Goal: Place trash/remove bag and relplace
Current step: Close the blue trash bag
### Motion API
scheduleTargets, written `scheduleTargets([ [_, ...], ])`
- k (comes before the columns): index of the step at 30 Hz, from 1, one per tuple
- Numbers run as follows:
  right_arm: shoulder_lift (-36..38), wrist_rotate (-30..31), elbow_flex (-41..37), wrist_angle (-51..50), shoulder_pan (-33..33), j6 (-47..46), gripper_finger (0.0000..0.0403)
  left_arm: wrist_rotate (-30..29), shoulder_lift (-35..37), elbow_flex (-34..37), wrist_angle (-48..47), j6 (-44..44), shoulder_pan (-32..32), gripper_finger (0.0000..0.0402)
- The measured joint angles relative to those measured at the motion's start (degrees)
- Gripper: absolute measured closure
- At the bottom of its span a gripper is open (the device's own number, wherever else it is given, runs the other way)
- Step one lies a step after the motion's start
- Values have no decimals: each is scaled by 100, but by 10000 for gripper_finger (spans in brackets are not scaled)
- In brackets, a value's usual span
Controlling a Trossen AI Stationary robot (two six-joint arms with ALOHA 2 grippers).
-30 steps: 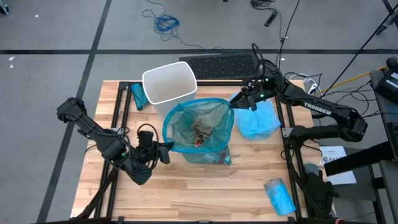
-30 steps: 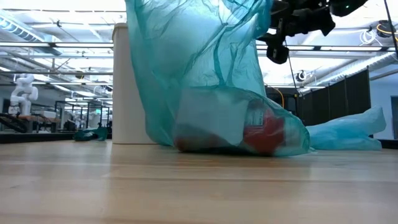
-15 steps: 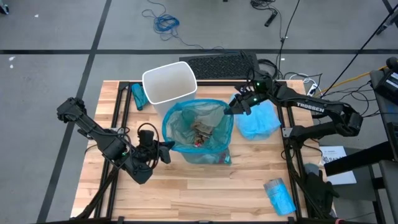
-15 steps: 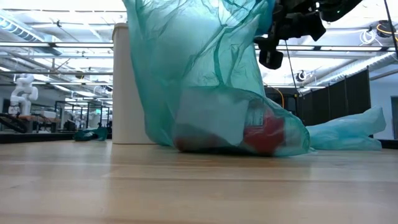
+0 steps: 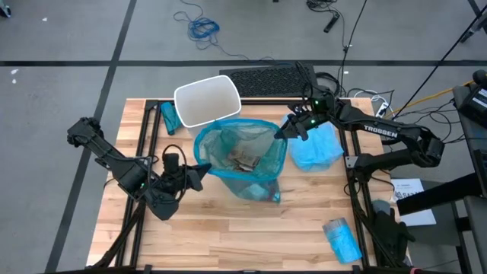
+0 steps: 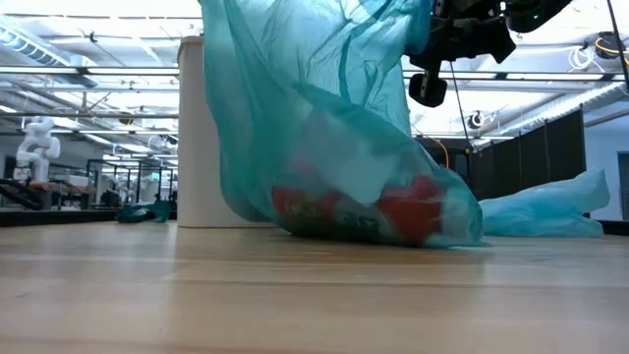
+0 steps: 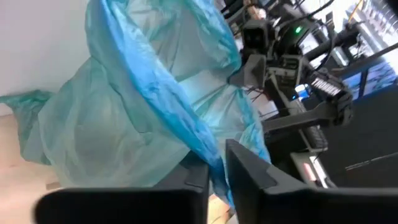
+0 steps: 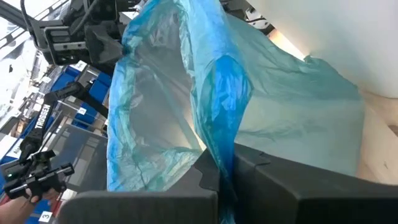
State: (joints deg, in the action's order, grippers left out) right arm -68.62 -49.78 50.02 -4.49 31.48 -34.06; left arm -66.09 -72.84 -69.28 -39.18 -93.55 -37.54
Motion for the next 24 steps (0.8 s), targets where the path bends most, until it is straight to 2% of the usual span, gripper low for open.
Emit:
scheduleTargets([
  [3,0,-11,0,2,0,-8,402,49,49,0,-56,-41,-2,308],
  [9,0,-9,0,-2,2,13,403,748,66,0,-68,-206,-9,252],
  [15,0,-9,0,-2,4,36,403,875,68,0,-124,-246,-167,240],
  [21,0,-9,0,-3,3,46,403,1075,68,-2,-1478,-1809,-537,240],
  [24,0,-9,0,-4,3,46,403,841,68,-2,-1577,-2044,-654,240],
])
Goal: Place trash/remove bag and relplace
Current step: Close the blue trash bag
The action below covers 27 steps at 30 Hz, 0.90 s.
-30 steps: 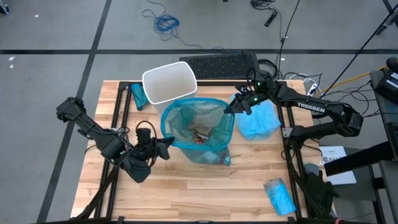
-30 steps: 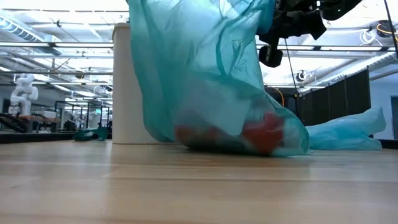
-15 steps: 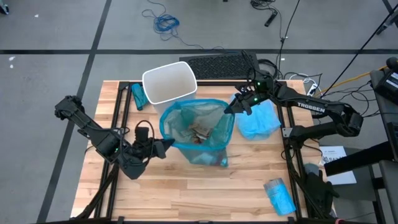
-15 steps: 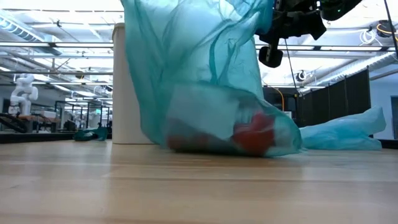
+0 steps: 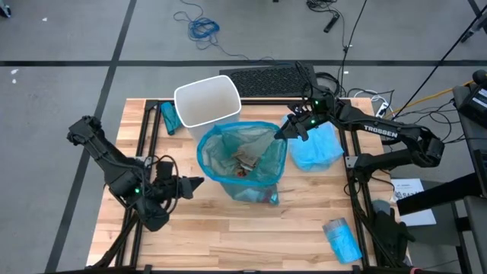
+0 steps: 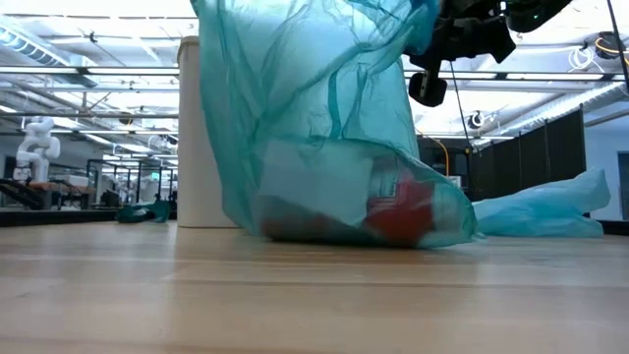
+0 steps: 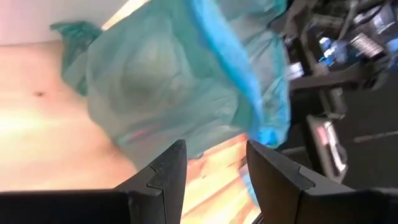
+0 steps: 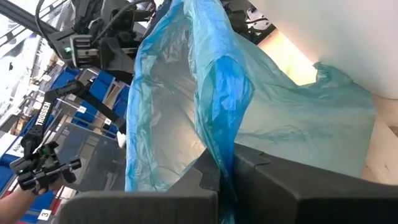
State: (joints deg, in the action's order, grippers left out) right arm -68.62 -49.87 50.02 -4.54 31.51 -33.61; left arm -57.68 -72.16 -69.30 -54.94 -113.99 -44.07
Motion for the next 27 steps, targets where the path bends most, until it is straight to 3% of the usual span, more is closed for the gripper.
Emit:
scheduleTargets([
  [2,0,0,0,2,1,0,403,-238,0,0,117,43,2,239],
  [10,0,2,2,2,0,0,403,-271,-87,0,282,93,4,239],
  [16,0,26,2,4,0,0,403,-674,-233,-1,1098,773,36,239],
  [27,0,46,2,5,1,-2,403,-579,-740,2,1762,933,390,239],
])
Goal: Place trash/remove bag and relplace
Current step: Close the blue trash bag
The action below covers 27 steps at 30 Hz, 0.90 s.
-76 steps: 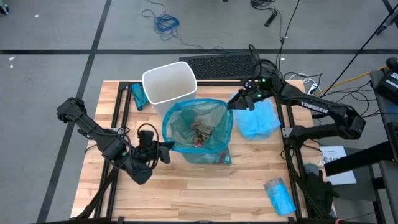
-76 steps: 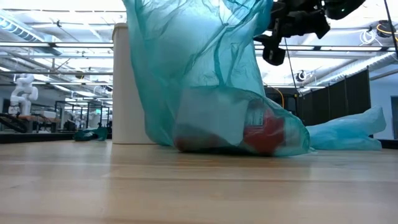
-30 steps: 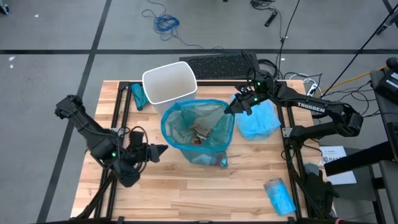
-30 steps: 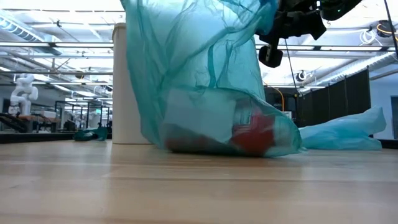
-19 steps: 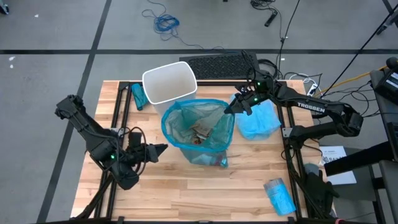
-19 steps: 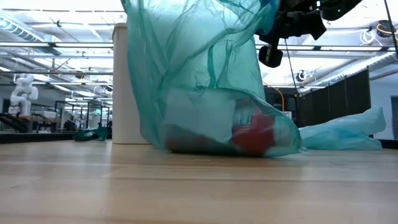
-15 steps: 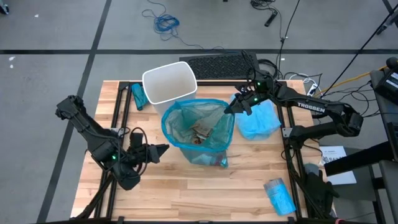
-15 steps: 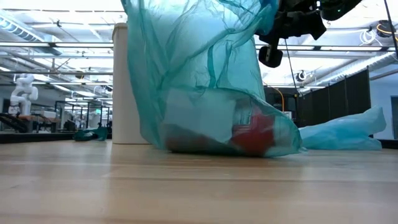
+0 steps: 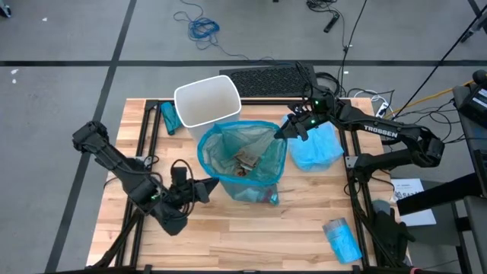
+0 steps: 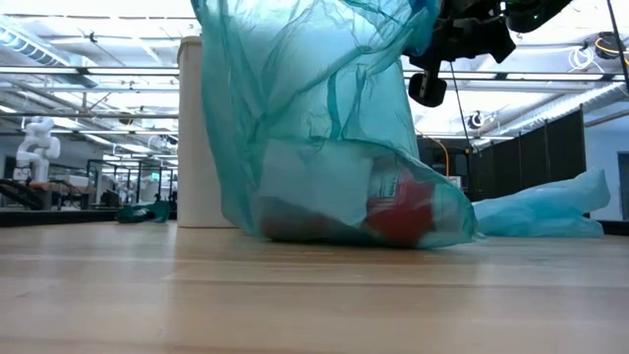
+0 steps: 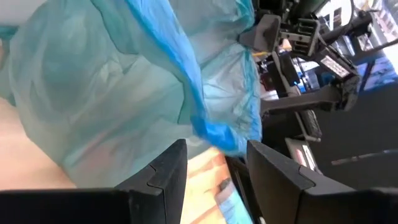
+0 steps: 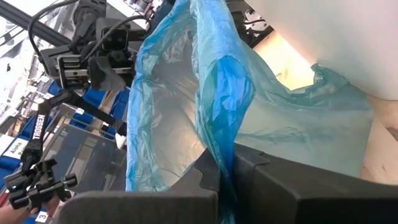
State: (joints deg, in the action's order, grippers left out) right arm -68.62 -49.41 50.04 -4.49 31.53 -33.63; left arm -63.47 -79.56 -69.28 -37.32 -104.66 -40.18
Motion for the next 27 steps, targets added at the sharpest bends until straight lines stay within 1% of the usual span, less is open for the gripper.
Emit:
scheduleTargets([
  [5,0,-5,2,2,0,-2,403,-269,-23,0,17,2,118,240],
  [8,0,-7,2,4,0,-2,403,-268,-23,0,51,4,175,258],
  [10,0,-8,2,4,0,0,403,-270,-23,0,93,7,172,289],
  [13,0,-9,2,8,0,6,403,-268,-23,0,143,85,157,363],
  [14,0,-9,2,11,0,14,403,-268,-23,0,221,169,140,381],
  [15,0,-11,2,12,0,20,403,-273,-21,0,282,189,133,390],
  [20,0,-19,2,-10,38,55,403,-274,5,0,590,500,98,400],
  [23,0,68,2,-194,123,150,403,-292,130,0,969,1023,68,400],
  [27,0,316,4,-750,327,485,403,-403,343,0,1610,1992,-23,400],
])
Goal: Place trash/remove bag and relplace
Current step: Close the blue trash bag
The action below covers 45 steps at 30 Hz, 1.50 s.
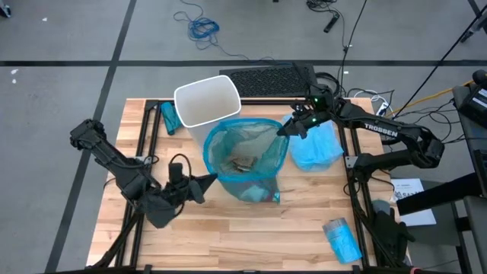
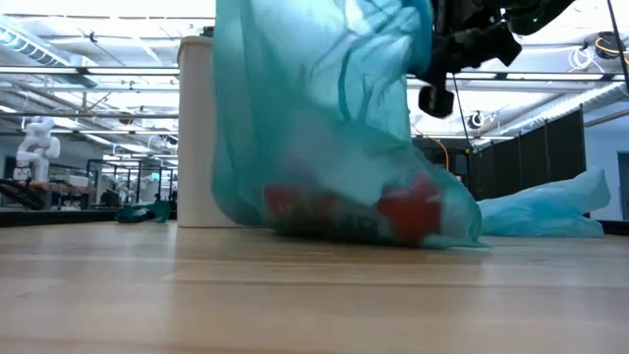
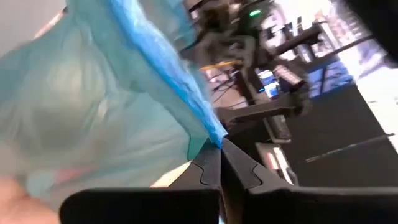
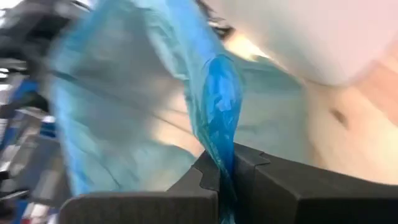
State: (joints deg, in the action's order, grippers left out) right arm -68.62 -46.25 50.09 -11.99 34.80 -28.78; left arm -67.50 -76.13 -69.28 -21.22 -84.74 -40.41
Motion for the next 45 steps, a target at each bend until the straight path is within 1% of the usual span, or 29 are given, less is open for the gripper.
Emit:
scheduleTargets([
  [4,0,320,0,-771,189,529,403,-333,245,0,640,975,-172,401],
  [8,0,446,0,-1177,345,841,403,-523,416,0,1255,1942,-369,401],
  [17,4,464,7,-1319,449,986,403,-1137,561,7,2053,3148,-745,401],
  [21,4,457,11,-1316,449,997,403,-1274,561,7,2740,4058,-826,402],
  [23,4,277,9,-1177,451,956,403,-1314,576,7,3028,4543,-828,402],
  [24,3,119,4,-1004,443,857,403,-1314,616,7,3018,4633,-837,402],
  [27,44,-303,-5,-229,352,315,402,-1314,747,-2,2850,4617,-851,402],
  [30,124,-722,-9,825,198,-352,402,-1321,739,37,2693,4582,-734,402],
  [32,143,-1029,-9,1537,88,-862,402,-1366,735,64,2361,4262,-667,402],
  [35,160,-1222,-9,2604,-109,-1572,402,-1408,731,116,1583,3457,-604,402],
  [40,188,-1623,-9,4480,-292,-2672,402,-1232,713,116,-173,1315,-549,402],
  [42,201,-1656,-7,4689,-302,-3081,402,-1204,694,121,-632,746,-515,402],
  [43,203,-1616,-5,4551,-290,-3185,402,-1167,694,122,-736,586,-499,402],
  [45,214,-1506,-4,4003,-278,-2952,402,-1100,696,122,-784,458,-451,402],
])
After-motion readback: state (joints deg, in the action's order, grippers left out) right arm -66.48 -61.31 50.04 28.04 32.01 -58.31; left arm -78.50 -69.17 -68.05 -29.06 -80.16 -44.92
